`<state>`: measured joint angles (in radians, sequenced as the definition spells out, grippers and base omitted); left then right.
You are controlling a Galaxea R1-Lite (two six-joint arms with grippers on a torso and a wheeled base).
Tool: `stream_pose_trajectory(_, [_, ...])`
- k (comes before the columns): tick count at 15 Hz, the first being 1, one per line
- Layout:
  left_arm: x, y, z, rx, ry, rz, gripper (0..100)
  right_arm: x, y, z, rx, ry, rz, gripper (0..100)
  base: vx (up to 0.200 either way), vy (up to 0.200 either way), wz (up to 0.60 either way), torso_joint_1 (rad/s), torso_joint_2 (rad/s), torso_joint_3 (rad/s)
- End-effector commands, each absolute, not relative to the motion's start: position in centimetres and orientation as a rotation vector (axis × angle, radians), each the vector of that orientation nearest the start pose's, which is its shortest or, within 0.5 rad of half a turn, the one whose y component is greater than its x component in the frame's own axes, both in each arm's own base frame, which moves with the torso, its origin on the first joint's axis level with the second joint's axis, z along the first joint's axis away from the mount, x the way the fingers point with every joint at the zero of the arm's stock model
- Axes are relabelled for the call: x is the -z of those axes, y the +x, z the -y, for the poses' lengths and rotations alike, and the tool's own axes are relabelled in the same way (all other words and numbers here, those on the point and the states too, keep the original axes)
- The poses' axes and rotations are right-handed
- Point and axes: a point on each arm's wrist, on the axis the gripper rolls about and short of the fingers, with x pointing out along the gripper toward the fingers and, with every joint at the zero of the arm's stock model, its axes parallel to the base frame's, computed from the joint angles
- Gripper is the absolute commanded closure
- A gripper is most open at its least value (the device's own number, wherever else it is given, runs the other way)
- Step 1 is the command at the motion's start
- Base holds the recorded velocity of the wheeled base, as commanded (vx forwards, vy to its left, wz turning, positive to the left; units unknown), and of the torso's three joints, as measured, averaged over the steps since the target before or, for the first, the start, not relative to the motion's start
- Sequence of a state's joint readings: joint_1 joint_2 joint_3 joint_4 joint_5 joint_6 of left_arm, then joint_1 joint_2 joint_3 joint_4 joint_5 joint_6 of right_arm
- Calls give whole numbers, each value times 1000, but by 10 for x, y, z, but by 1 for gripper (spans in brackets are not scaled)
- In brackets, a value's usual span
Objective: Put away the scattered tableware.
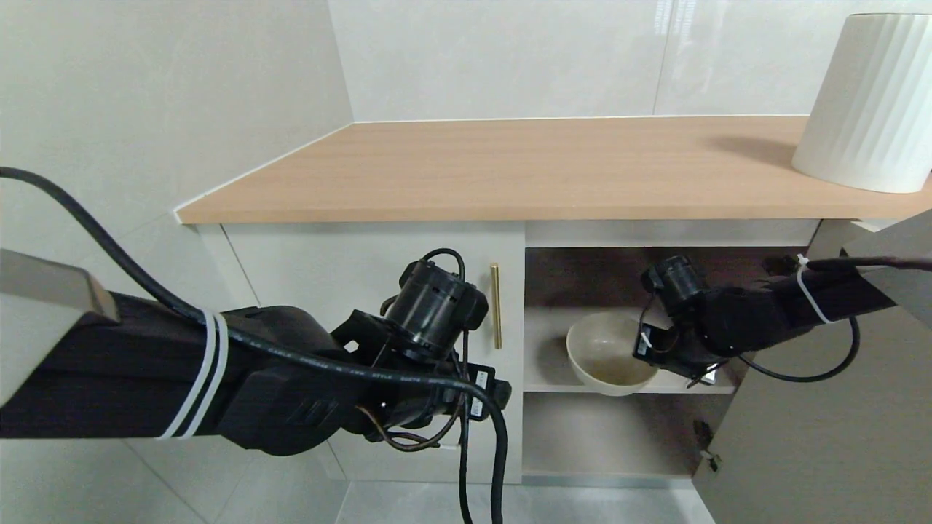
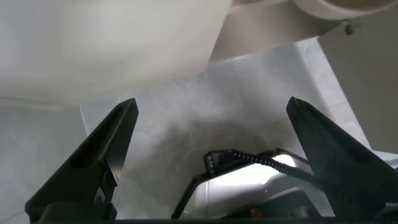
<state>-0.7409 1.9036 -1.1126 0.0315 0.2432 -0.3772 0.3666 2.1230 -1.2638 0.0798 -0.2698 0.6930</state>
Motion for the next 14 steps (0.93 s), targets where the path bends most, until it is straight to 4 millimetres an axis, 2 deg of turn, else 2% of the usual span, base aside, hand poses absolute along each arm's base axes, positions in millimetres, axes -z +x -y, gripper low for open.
stream_pose_trajectory(1, [-140,257,227,321,35,-796,0,-97,355,-140,190,385,-785,100,0,0,0,0,0,0])
stream_pose_trajectory(6, [-143,256,226,323,31,-789,0,-77,367,-134,297,348,-743,100,0,0,0,0,0,0])
stream_pose_trajectory(10, [-144,255,226,323,30,-787,0,-77,380,-118,340,389,-660,100,0,0,0,0,0,0])
stream_pose_trajectory(14, [-143,255,226,323,31,-789,0,-65,390,-113,369,395,-621,100,0,0,0,0,0,0])
